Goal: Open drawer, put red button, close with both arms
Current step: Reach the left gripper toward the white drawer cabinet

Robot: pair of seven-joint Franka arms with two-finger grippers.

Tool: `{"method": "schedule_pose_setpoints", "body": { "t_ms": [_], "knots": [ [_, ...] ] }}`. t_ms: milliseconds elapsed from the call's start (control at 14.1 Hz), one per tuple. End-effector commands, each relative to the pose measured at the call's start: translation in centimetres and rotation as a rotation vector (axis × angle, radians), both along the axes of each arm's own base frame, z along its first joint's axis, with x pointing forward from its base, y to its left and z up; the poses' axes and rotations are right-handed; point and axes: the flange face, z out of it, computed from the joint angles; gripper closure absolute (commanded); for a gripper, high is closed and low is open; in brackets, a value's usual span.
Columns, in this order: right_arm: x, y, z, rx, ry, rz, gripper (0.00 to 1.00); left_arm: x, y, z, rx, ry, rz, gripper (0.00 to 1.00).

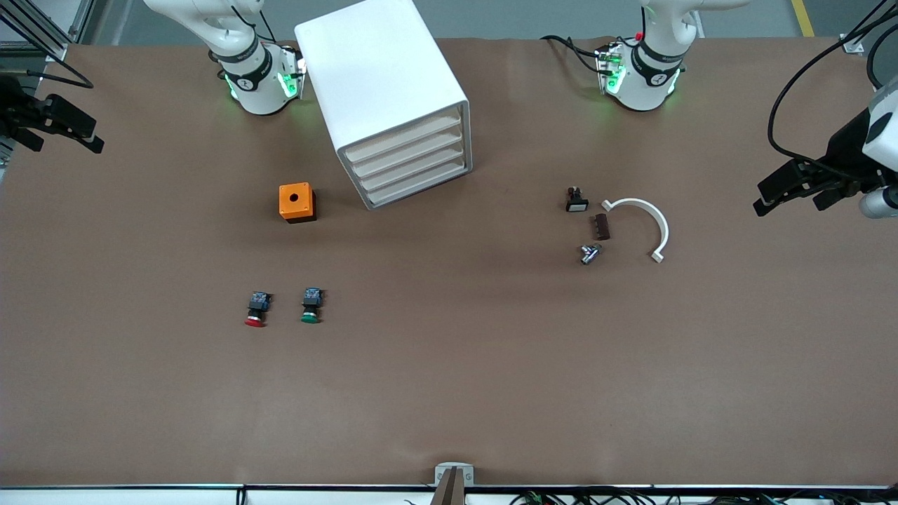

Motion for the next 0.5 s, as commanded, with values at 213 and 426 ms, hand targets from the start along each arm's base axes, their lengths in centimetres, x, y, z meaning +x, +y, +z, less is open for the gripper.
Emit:
{"method": "schedule_pose_setpoints", "body": {
  "t_ms": [213, 426],
  "knots": [
    [0.1, 0.1, 0.2, -0.005, 0.005, -0.008, 0.00, 3.6, -0.7, -7.9, 0.021, 0.132, -0.017, 0.00],
    [0.2, 0.2, 0.3, -0.006, 0.001, -0.008, 0.00, 4.8, -5.0, -13.5, 0.027, 0.222, -0.082, 0.00]
  ]
}}
